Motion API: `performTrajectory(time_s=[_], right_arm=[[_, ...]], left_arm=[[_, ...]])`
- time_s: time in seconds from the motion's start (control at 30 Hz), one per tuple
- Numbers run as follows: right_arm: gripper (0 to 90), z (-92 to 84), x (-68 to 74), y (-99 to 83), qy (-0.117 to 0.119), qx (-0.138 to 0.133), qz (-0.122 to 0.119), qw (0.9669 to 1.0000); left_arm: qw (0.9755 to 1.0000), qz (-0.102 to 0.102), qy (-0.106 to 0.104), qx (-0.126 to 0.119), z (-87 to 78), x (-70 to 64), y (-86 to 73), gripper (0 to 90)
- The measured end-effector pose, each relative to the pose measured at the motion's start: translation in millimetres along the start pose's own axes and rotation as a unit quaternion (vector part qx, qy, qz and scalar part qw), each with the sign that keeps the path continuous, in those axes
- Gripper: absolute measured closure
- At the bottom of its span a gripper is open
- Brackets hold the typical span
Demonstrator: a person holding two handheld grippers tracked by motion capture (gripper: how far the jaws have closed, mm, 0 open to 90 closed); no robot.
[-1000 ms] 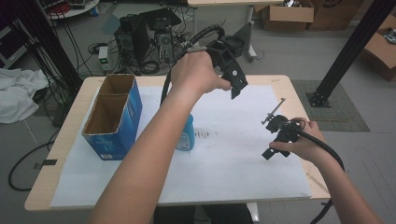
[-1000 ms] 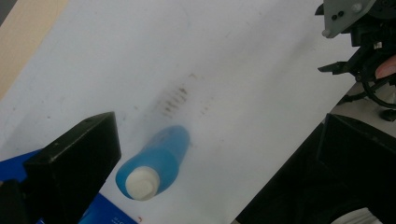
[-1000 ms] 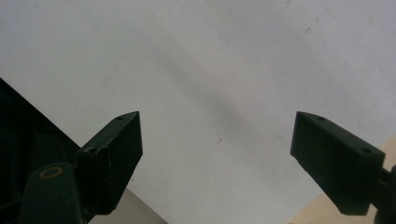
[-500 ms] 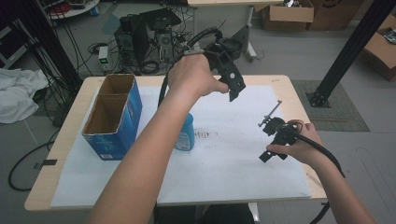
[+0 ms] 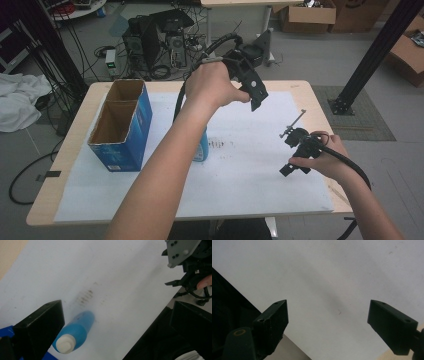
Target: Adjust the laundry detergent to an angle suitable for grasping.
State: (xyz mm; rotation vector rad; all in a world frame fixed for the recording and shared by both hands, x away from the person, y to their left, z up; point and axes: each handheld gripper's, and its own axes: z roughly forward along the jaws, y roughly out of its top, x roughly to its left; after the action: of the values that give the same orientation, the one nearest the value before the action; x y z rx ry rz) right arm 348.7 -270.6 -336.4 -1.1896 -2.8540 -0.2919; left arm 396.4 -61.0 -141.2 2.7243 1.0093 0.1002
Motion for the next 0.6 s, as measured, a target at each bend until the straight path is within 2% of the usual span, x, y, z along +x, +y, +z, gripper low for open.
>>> performTrajectory(time_s=[0.13, 0.2, 0.43, 0.5, 0.57, 0.6], right_arm=[[16.6, -3.7, -0.4, -1.7, -0.001, -0.011, 0.001, 0.9999], [16.7, -1.9, -1.9, -1.2, 0.012, -0.017, 0.001, 0.9998], [16.7, -3.1, -2.6, -3.7, 0.005, -0.009, 0.007, 0.9999], [16.7, -2.3, -2.2, -3.8, 0.012, -0.019, 0.005, 0.9997], [16.8, 0.1, -3.1, -2.3, 0.015, -0.007, 0.005, 0.9999], [16.8, 0.5, -2.9, -1.5, 0.009, -0.002, 0.003, 1.0]], left_arm=[[1.0, 0.001, 0.001, 0.0, -0.4, 0.0, 0.5, 0.1], [1.0, -0.001, -0.003, 0.002, 0.6, 2.5, 2.2, 0.1], [1.0, 0.001, 0.0, 0.0, -3.8, -0.4, -2.8, 0.1], [1.0, 0.002, -0.003, -0.002, -4.9, 0.9, -2.2, 0.1], [1.0, 0.001, -0.006, -0.005, -5.3, 1.9, -1.4, 0.1], [1.0, 0.004, -0.004, -0.004, -5.2, 0.7, -2.1, 0.1]])
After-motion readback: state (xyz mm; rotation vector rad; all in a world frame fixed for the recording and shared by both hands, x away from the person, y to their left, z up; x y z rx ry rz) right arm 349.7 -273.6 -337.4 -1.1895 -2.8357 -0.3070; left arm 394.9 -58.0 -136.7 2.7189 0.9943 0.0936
